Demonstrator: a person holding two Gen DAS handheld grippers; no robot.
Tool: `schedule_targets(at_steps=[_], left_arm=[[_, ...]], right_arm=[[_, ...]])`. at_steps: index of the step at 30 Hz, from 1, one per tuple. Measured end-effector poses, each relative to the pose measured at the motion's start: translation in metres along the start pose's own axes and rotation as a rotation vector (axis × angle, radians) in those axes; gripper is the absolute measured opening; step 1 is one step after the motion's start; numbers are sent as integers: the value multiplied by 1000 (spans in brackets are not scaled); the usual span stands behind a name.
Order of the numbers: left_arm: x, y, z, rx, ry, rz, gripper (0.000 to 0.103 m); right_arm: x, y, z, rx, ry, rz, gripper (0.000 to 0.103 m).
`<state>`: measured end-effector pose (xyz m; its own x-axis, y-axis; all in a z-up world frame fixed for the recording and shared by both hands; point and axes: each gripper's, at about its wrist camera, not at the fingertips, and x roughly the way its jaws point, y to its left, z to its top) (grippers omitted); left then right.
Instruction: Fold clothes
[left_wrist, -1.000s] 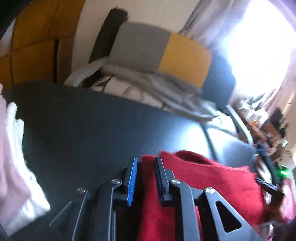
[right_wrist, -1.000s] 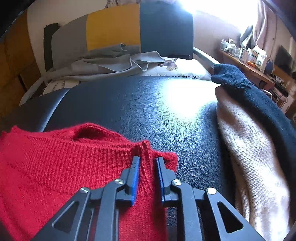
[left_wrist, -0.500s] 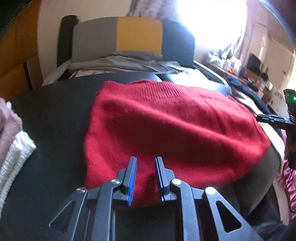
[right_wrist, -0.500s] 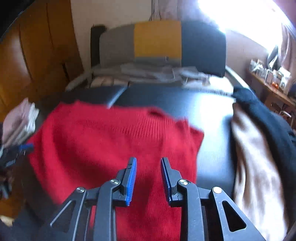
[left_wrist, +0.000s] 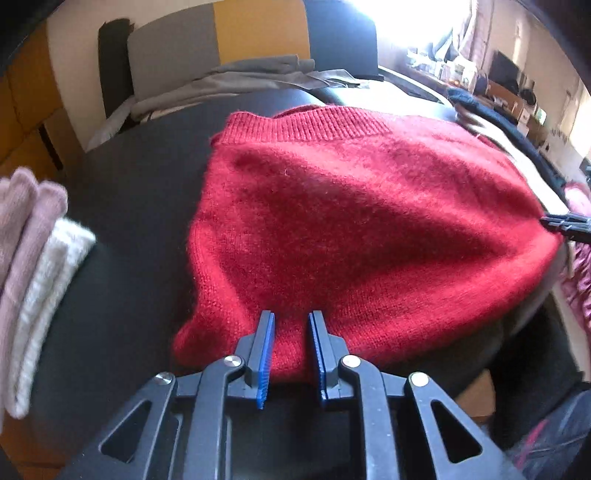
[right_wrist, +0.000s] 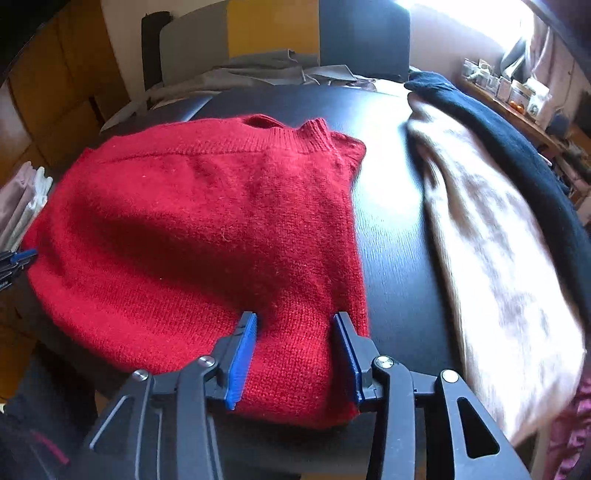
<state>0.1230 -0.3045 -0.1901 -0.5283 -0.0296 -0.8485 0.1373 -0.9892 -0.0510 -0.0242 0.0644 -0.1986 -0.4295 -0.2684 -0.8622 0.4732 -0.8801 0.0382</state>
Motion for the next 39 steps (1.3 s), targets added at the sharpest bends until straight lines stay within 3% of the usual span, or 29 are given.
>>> schedule_targets(at_steps=[3,6,9,10,13,17,18,20,22,25,29,32,34,37,39], left_arm=[[-15,5,-2,-68,-45,-51,18],[-37,11,8,-143,-167,-141,18],[-40,16,26,-162,-229,-154,19],[-37,15,33,-150,-236,-142,19],[-21,10,46,-95,-223,-76,19],[21,17,38,-81,-82,-11,19],[29,17,32,-76,-57,2,19],[26,20,20,-72,-81,6,20],[24,24,15,-112,-79,2,20],[24,27,15,-156,-94,-14,20],[18,50,19,-311,-134,-149,20],[10,73,26,-446,-185,-234,26],[6,81,40,-458,-200,-256,33],[15,93,70,-427,-183,-226,39],[29,103,83,-431,-137,-302,45]], right_arm=[[-9,11,5,-23,-8,-15,47],[-23,37,25,-67,-87,28,49],[-30,73,50,-122,-162,83,67],[-29,88,61,-143,-177,105,67],[-15,134,85,-213,-191,177,67],[15,175,99,-325,-173,103,67],[26,174,98,-336,-157,68,67],[46,158,94,-322,-138,24,71],[59,131,96,-221,-144,93,85],[62,121,99,-195,-149,118,90],[60,125,95,-214,-161,123,94],[60,120,92,-202,-168,153,96],[62,122,94,-207,-169,156,98],[66,123,98,-213,-170,164,101],[67,122,98,-213,-171,173,102]])
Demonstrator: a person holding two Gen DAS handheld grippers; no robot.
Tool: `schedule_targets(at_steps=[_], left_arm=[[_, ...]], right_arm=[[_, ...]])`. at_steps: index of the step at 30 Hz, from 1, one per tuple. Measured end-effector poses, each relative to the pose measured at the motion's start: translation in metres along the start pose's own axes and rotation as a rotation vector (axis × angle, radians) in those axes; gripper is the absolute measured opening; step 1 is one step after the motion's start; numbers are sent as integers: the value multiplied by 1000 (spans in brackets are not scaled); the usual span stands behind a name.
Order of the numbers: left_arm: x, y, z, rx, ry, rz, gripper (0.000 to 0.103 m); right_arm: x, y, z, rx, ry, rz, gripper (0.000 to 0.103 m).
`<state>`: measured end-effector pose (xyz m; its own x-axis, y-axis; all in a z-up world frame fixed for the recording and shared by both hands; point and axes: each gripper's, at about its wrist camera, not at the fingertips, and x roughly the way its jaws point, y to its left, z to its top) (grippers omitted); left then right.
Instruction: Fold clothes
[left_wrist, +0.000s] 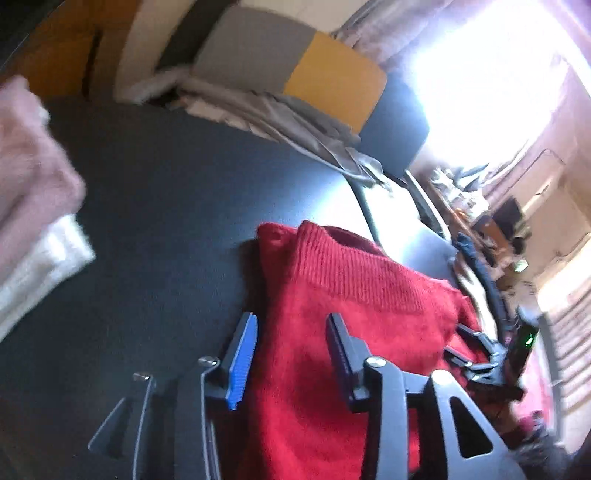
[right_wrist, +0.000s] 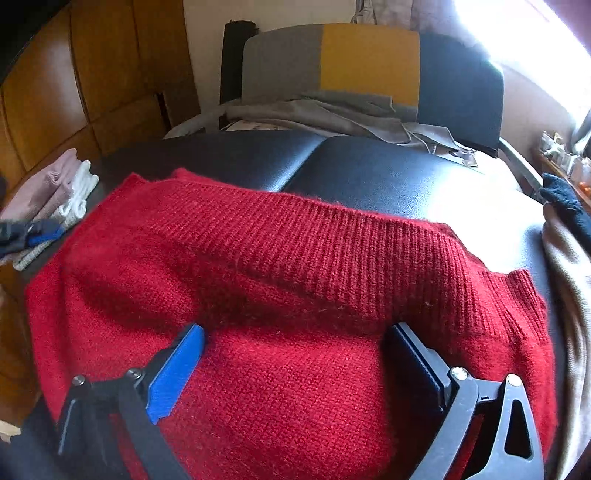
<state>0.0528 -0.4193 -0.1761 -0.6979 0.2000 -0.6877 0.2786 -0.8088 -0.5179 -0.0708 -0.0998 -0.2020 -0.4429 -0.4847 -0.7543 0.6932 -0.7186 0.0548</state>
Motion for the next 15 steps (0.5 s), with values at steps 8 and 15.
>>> schedule_targets(at_steps=[8,15], left_arm=[[51,34,23,-97,189,-132,54],[69,28,37,-46,202,-162,53]], right_arm=[[0,-2,0,9,-14,29,103],[0,-5,0,22,-23,51,103]])
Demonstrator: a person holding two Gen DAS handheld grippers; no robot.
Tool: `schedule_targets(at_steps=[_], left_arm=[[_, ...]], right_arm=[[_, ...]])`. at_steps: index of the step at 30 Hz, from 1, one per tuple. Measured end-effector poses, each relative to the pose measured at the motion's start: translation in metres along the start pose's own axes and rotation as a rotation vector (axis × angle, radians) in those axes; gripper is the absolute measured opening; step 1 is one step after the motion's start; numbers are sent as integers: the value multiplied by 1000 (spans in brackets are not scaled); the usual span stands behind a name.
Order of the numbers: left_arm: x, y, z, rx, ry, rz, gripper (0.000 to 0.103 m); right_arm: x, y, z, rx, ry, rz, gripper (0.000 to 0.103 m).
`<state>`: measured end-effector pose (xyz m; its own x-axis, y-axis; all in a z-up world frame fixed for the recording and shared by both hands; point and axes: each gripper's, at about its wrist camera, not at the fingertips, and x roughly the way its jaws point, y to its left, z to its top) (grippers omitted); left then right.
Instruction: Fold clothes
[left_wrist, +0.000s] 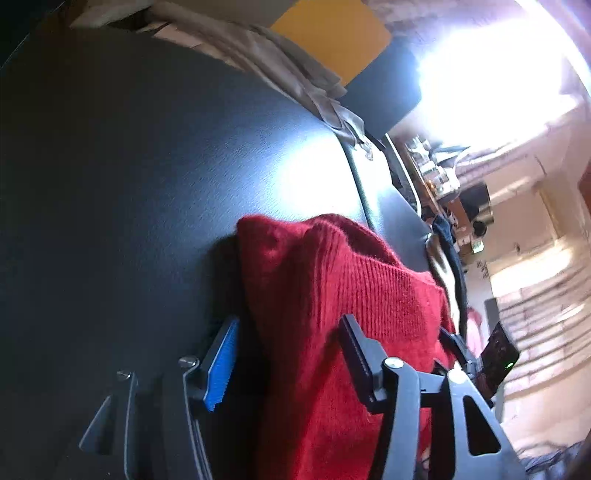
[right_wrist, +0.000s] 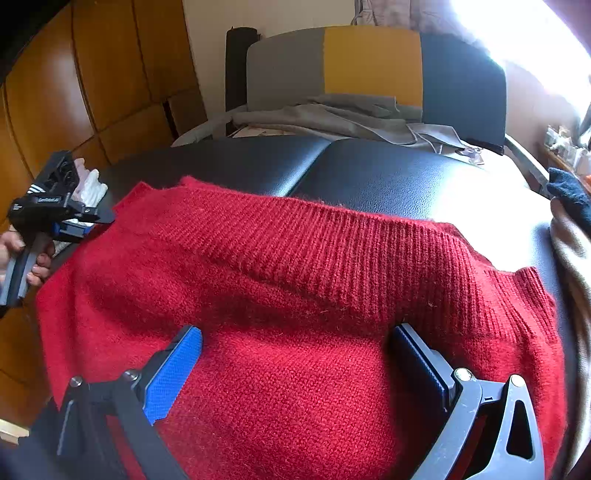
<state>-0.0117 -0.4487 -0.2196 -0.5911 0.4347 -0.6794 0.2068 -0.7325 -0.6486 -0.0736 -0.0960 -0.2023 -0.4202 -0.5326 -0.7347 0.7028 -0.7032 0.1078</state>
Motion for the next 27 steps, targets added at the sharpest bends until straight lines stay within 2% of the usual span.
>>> schedule_targets(at_steps=[2,3,4,7,12,14,15,17,19,21,24,27], left_arm=[[2,-7,0,29,-8,23,47],[4,-11,0,47,-6,45,36],[7,-15,0,62,-5,64,18],[9,-21,-2,65,-19,90,14],[4,-20,6,40,-17,157,13],[1,-24,8,60,-15,184,13],[-2,-25,10,67,-16,199,13],[-12,-25,14,65,-23,222,13],[-26,-21,18,59,-34,244,13],[-38,-22,23,67,-44,271,13],[-54,-28,32,79,-47,299,13],[-71,-38,39,57,-47,279,13]], right_arm=[[0,-1,0,3,-2,5,103],[-1,-1,0,4,-3,6,103],[0,0,0,4,-3,6,103],[0,0,0,7,-6,7,103],[-2,0,1,7,-6,15,103],[-8,-1,2,17,-4,38,103],[-13,-3,3,34,-2,64,98],[-26,-11,2,68,7,129,78],[-41,-20,1,67,18,143,47],[-61,-37,-2,38,39,134,34],[-73,-55,-1,-22,78,87,34],[-72,-69,5,-86,117,52,34]])
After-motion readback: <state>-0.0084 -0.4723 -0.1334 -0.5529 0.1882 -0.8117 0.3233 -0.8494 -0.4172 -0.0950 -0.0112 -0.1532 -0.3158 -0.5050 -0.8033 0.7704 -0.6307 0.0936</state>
